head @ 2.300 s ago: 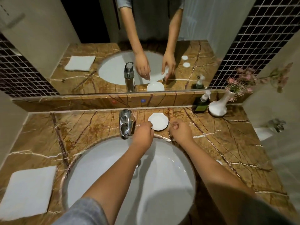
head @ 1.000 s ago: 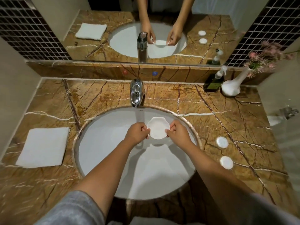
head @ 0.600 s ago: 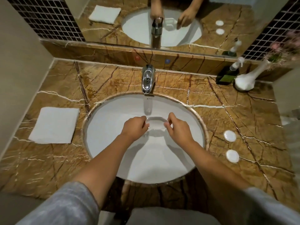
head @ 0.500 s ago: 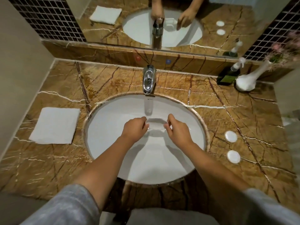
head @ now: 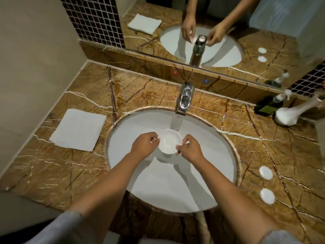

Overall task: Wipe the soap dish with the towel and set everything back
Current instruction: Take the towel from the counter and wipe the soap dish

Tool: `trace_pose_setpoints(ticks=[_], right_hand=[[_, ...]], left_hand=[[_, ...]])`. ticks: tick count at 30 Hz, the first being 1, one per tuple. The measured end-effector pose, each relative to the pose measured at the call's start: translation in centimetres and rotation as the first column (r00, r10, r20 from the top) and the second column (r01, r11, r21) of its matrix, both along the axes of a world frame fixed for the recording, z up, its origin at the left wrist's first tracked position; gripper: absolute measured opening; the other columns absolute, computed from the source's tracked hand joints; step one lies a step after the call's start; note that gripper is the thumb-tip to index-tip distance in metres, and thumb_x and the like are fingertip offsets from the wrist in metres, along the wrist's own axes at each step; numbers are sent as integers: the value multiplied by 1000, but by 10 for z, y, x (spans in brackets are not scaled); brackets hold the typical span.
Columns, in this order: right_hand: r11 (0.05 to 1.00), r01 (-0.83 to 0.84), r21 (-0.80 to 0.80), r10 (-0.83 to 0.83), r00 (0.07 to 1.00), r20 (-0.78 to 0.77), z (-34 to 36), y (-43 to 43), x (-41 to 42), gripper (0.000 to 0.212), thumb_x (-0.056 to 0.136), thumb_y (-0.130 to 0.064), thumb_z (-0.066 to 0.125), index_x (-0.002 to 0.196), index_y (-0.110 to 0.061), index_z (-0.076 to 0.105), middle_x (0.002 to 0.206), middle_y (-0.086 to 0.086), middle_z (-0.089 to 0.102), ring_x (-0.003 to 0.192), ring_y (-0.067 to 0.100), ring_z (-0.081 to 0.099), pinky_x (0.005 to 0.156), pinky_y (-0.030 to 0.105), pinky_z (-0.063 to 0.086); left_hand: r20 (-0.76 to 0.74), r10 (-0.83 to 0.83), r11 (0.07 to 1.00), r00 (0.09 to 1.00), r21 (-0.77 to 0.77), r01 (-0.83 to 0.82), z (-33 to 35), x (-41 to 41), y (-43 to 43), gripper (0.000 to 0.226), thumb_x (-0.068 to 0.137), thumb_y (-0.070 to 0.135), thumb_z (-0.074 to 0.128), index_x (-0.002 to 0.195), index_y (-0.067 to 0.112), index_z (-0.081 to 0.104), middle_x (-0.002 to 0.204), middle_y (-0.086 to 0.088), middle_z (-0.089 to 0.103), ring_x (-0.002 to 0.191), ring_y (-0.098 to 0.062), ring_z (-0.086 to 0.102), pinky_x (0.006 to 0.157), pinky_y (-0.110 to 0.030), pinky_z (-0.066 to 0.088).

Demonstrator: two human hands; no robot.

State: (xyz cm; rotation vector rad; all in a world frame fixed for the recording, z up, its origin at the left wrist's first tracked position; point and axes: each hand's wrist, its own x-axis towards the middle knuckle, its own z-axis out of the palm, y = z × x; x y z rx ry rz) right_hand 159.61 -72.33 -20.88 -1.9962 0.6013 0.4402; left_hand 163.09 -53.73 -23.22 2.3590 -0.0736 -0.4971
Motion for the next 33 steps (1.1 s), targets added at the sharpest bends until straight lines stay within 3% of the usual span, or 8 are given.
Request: trace_pose_setpoints(ticks=[5,9,15,19,23,26,29,33], right_hand=[[979,-22,205,35,998,-58,27,42,39,29,84,2,62,73,-13,40,65,23,66,34,17,50,33,17,27],[957,-152,247,162,986,-23,51,97,71,28,85,0,61,72,-14,41,62,20,64,32,12,37,33,16,22],[901,-350,256,348,936,52,63,185,90,31,87,5,56,73,-12,35,75,26,57,23,1,42,28,14,21],[855,-437,280,434,898,75,51,231,92,31,86,7,58,73,-11,36,70,22,50,25,0,45,27,13,25],[892,-384,239,354,922,160,28,269,90,14,90,-15,62,88,-4,54,82,17,65,72,24,67,58,27,50],[908,-407,-96,417,864,281,10,285,92,28,92,-25,57,112,-6,56,115,15,64,108,31,58,89,38,48],[803,-410,-433,546,798,257,-1,296,100,45,89,-22,60,129,-7,47,130,18,54,126,34,43,100,43,40],[728,-443,-522,593,790,157,-8,306,107,51,87,-23,62,133,-10,44,134,19,49,131,35,38,103,47,37]], left_hand=[[-304,248,847,920,-392,-358,12,5,47,18,99,25,46,105,13,58,81,-5,60,69,-19,65,51,-29,51],[-309,402,780,862,-377,-499,21,13,92,35,102,31,37,127,13,52,74,-3,63,66,-15,63,47,-25,40],[-278,607,602,744,-449,-660,23,6,158,29,102,35,31,94,22,56,57,-4,58,43,-15,50,43,-23,36],[-274,701,503,658,-465,-729,12,-4,195,26,103,31,32,102,16,52,69,0,60,36,-5,57,42,-21,45],[-327,792,321,516,-495,-807,-3,-10,224,27,102,33,32,114,17,51,88,1,61,44,-5,64,72,-41,54],[-369,840,172,397,-512,-841,-6,-16,246,25,101,34,33,115,22,49,94,1,59,45,-3,64,70,-39,57],[-386,849,143,362,-491,-859,-4,-25,267,34,101,34,33,128,18,48,92,-3,58,47,-4,64,70,-39,59],[-372,860,140,349,-486,-863,-1,-33,287,37,102,31,34,134,15,45,91,-4,56,47,-4,66,68,-35,58]])
